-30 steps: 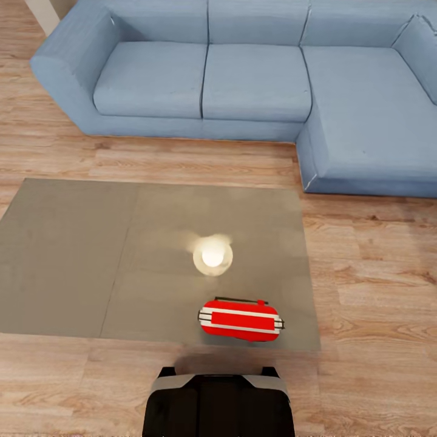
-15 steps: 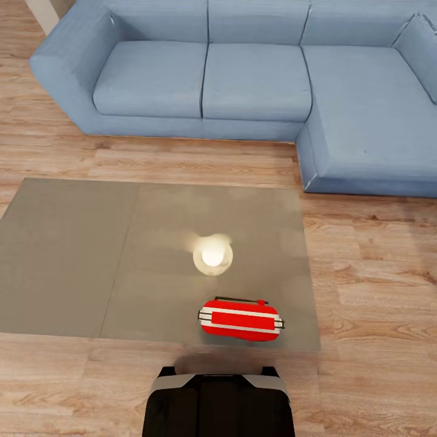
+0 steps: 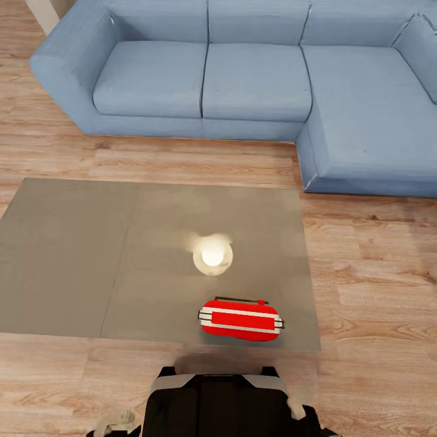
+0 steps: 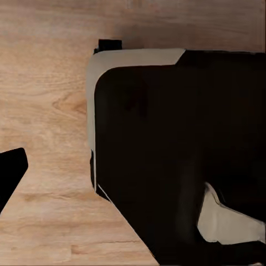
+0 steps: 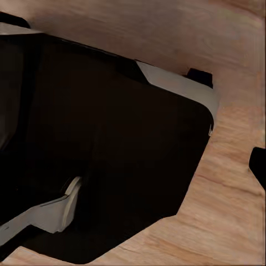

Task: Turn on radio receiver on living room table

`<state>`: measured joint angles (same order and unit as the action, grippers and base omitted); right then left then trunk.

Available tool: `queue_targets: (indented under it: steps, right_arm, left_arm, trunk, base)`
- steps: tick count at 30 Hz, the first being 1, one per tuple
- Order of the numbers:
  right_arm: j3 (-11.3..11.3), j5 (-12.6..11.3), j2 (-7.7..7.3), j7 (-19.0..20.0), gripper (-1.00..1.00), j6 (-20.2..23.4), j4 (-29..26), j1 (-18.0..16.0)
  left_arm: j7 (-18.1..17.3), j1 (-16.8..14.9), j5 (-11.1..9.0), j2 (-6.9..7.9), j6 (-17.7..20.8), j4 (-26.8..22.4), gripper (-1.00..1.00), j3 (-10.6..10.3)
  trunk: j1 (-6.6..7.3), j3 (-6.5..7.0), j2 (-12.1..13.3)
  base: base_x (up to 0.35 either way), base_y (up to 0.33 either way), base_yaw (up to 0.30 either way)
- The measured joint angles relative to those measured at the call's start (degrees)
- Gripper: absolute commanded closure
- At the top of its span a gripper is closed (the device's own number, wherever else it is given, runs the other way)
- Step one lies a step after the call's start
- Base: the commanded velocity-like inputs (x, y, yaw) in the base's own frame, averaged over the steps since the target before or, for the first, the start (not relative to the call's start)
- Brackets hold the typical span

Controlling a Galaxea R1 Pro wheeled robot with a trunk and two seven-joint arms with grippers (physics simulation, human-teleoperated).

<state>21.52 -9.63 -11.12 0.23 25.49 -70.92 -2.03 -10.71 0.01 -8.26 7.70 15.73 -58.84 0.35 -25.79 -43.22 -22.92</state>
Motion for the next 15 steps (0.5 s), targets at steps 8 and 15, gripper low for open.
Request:
queue_targets:
  steps: [8,15]
  right_arm:
    - [-3.3,0.0,-2.93,-2.6,-1.0,8.8,-18.0,0.0]
    - [-3.1,0.0,-3.11,-5.5,-1.0,9.0,-19.1,0.0]
  left_arm:
    - [-14.3,0.1,-6.5,4.01,17.4,-26.2,-1.0,3.5]
    - [-26.0,-1.5,-7.3,7.79,19.7,-29.2,-1.0,5.5]
  trunk:
    - [0.0,0.0,0.0]
    - [0.0,0.0,0.0]
  base:
    - [0.0,0.0,0.0]
    - [0.0,0.0,0.0]
